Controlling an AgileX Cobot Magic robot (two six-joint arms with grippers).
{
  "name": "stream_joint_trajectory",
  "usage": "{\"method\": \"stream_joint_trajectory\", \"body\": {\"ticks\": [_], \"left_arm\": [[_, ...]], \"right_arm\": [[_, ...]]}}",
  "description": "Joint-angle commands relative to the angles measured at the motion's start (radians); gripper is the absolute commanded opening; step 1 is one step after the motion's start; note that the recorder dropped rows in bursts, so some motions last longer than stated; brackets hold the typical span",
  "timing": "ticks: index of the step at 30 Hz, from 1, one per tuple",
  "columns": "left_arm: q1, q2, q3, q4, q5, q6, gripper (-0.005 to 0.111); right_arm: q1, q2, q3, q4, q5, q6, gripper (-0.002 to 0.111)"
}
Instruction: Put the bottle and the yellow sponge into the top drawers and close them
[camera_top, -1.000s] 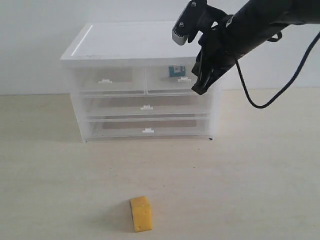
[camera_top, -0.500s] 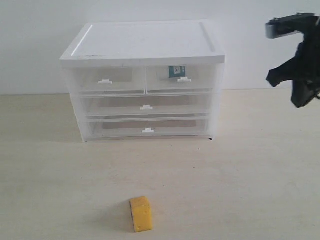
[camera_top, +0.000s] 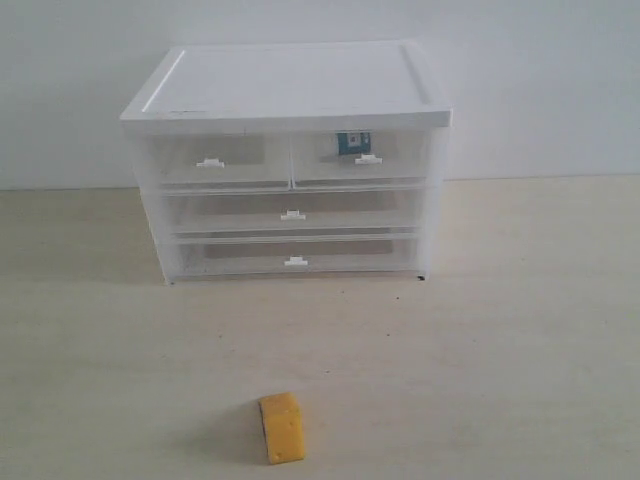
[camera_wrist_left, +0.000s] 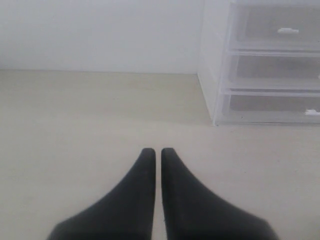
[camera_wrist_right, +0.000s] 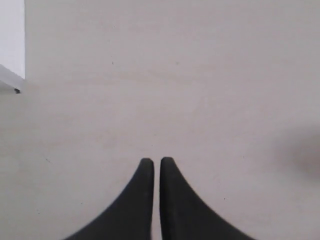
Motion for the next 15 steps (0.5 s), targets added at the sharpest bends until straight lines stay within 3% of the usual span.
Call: {"method": "stream_joint_trajectory", "body": {"ticks": [1, 9, 15], "left_arm": [[0.003, -0.003, 0.004, -0.01, -0.005, 0.003, 0.004], [0.003, -0.003, 0.004, -0.01, -0.005, 0.003, 0.004], [0.003, -0.003, 0.004, -0.01, -0.005, 0.003, 0.004]], "right_arm": [[-0.007, -0.151, 0.085, -0.006, -0.064, -0.042, 0.0], [-0.007, -0.432, 0.294, 0.017, -0.322, -0.042, 0.0], [-0.007, -0.57, 0.424, 0.017, -0.345, -0.042, 0.0]]}}
